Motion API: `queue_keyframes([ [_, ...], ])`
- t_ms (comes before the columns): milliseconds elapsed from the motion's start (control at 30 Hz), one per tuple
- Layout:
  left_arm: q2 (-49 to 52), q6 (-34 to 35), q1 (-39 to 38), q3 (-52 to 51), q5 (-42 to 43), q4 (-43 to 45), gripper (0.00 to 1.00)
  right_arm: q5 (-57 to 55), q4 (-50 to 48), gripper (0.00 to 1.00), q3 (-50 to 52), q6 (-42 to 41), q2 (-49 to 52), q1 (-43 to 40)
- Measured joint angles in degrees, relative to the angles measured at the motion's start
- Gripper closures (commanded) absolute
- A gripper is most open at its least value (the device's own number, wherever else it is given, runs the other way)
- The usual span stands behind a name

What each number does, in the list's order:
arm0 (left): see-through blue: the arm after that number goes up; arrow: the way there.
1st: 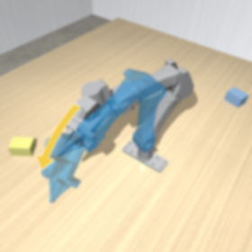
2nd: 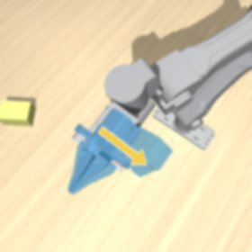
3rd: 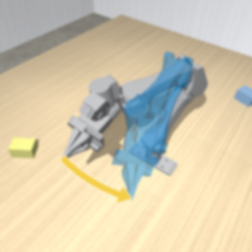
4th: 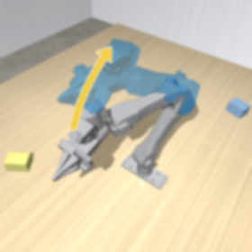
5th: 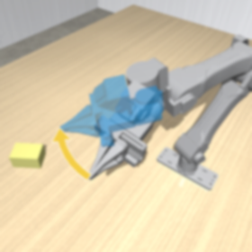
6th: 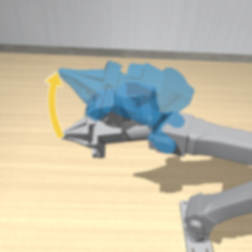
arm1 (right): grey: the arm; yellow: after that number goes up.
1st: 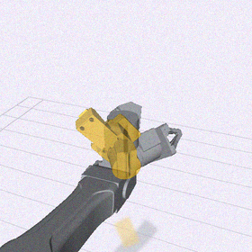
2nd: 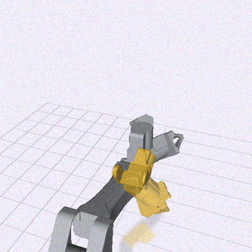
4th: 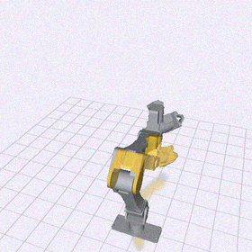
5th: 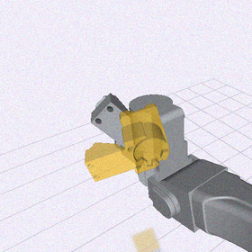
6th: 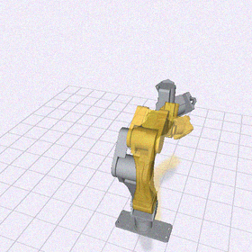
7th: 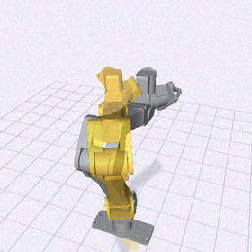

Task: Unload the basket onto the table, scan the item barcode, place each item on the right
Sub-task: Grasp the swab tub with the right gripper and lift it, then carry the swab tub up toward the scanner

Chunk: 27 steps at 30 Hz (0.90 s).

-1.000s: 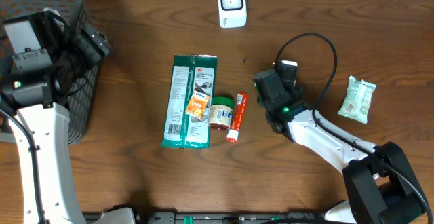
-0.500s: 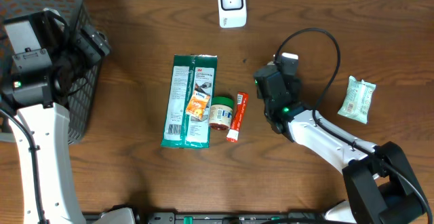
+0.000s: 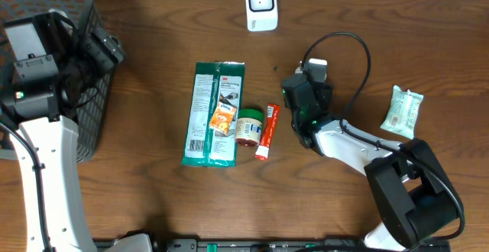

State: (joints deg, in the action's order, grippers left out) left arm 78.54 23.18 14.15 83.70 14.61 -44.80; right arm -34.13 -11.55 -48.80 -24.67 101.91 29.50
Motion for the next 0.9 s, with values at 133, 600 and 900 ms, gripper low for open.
queue_keyframes([
  [133, 0.0, -0.02, 0.0, 0.0, -0.02, 0.02, 0.14, -0.24, -0.24, 0.08, 0.02, 3.56, 0.0, 0.0],
  [600, 0.0, 0.0, 0.0, 0.0, 0.0, -0.02, 0.14, -0.28, 4.55, 0.01, 0.02, 15.13, -2.12, 0.11],
  [900, 0.0, -0.02, 0.0, 0.0, -0.02, 0.0, 0.14, 9.42, 24.11, 0.08, -7.96, 23.15, -23.15, 0.07],
])
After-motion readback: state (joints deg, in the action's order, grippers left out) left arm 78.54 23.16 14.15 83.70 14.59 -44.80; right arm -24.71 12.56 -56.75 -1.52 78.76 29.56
